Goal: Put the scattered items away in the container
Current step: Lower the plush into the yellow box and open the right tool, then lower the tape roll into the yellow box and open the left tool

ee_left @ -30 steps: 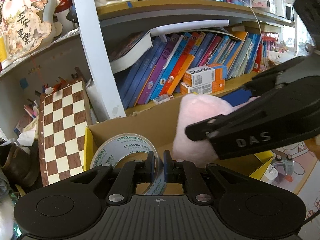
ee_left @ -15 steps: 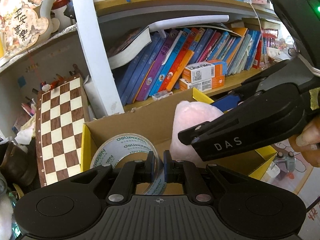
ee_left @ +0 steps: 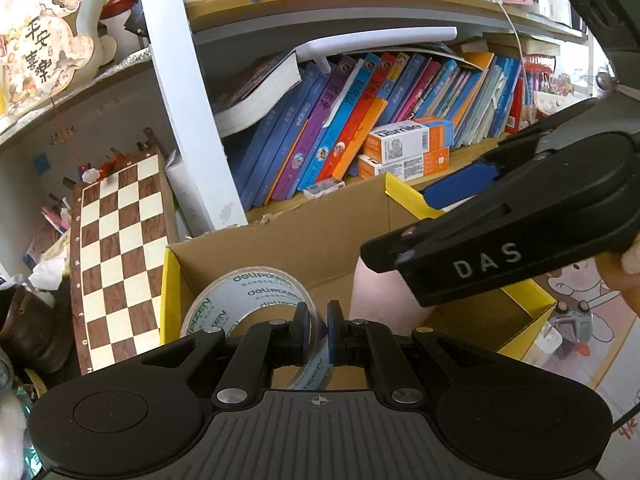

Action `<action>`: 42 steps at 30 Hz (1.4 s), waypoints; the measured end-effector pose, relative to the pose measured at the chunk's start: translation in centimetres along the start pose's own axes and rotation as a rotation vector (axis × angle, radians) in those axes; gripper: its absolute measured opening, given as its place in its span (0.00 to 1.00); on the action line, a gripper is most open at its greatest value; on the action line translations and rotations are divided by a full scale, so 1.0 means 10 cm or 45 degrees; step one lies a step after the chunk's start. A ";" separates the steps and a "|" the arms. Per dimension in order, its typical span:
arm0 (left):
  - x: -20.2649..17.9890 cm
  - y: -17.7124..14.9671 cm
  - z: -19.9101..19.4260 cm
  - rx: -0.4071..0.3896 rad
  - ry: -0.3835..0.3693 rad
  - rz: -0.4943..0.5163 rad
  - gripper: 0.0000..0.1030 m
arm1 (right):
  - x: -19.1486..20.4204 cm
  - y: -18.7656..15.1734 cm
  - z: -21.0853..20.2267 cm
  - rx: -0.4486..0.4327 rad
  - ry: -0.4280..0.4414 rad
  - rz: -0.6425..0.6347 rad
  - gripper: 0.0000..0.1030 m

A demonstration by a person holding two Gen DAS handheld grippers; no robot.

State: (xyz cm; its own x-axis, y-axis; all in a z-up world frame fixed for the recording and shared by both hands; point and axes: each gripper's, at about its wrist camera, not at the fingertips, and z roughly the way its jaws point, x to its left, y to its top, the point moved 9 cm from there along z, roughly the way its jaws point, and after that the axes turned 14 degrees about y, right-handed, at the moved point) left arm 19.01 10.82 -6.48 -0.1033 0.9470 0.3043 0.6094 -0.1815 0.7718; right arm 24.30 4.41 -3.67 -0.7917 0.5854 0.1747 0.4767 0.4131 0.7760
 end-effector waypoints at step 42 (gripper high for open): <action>-0.06 -0.19 0.25 0.101 0.003 0.060 0.14 | 0.00 -0.31 -0.15 0.063 -0.022 0.064 0.70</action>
State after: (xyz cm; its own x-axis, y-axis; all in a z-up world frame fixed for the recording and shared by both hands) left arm 19.85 11.27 -9.52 -0.0750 0.9373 0.3404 0.6742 -0.2039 0.7099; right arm 22.24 2.11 -5.11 -0.7598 0.6180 0.2020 0.5344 0.4167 0.7354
